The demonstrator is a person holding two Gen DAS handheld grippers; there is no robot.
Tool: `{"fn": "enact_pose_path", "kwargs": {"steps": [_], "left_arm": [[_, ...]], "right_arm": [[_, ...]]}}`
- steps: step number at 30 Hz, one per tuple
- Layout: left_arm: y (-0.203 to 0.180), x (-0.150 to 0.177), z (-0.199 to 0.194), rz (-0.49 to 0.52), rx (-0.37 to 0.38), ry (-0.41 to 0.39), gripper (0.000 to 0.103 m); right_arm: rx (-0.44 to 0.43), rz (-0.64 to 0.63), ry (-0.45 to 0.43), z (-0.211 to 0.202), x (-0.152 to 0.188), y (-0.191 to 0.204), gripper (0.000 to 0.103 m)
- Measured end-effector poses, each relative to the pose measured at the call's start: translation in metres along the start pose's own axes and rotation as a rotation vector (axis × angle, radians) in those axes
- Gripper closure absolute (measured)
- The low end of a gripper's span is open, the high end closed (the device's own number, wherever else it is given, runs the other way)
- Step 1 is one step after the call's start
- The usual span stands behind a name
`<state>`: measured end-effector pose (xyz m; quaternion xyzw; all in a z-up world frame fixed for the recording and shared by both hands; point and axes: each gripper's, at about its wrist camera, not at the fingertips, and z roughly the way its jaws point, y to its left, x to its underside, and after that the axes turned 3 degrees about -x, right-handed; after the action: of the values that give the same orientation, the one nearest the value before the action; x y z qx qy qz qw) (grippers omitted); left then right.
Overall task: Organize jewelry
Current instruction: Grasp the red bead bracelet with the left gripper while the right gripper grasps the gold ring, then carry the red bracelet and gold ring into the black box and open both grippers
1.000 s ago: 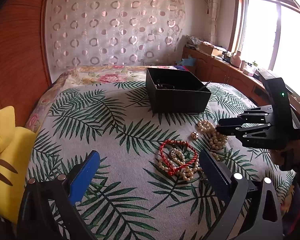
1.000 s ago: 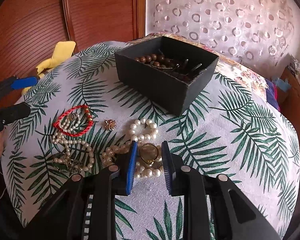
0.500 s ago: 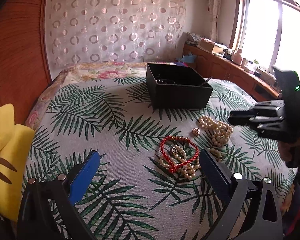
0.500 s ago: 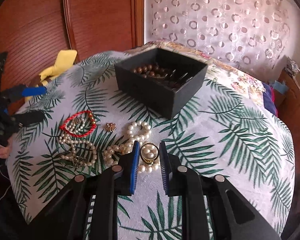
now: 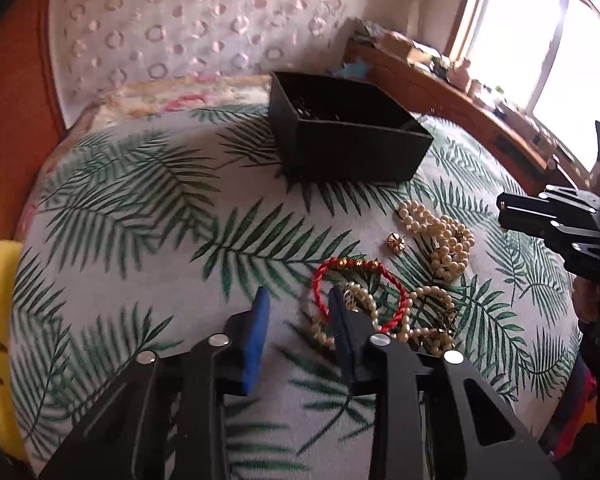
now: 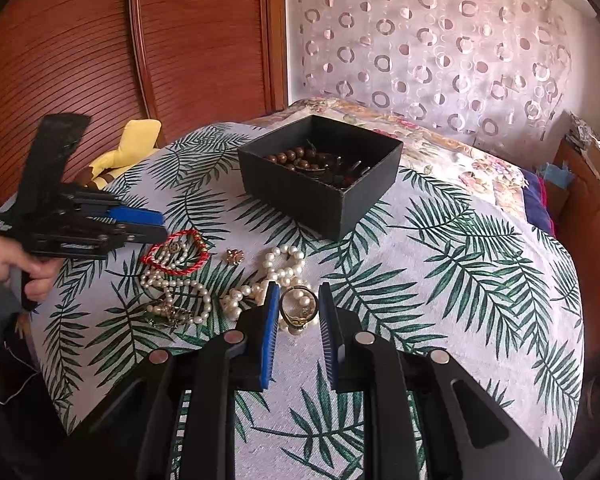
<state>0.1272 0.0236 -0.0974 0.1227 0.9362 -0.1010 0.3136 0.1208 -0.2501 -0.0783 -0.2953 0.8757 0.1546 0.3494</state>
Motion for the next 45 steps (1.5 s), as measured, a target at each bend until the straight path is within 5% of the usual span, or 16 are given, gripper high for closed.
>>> {"fn": "enact_pose_path", "kwargs": {"steps": [14, 17, 19, 36, 45], "left_arm": [[-0.035, -0.023, 0.023, 0.162, -0.079, 0.063, 0.085], [-0.032, -0.026, 0.024, 0.154, -0.06, 0.061, 0.101], [-0.027, -0.028, 0.024, 0.144, -0.038, 0.06, 0.101], [-0.037, -0.096, -0.039, 0.086, -0.024, -0.201, 0.101], [-0.032, -0.125, -0.031, 0.047, -0.028, -0.223, 0.101]], "right_arm": [[-0.021, -0.014, -0.01, -0.002, 0.002, 0.01, 0.081], [-0.024, -0.015, -0.013, -0.003, 0.002, 0.011, 0.081], [-0.026, -0.014, -0.019, -0.004, 0.0, 0.011, 0.081], [0.0, -0.001, -0.124, 0.0, -0.066, -0.007, 0.081], [-0.015, 0.075, -0.112, 0.035, -0.11, -0.038, 0.081]]}}
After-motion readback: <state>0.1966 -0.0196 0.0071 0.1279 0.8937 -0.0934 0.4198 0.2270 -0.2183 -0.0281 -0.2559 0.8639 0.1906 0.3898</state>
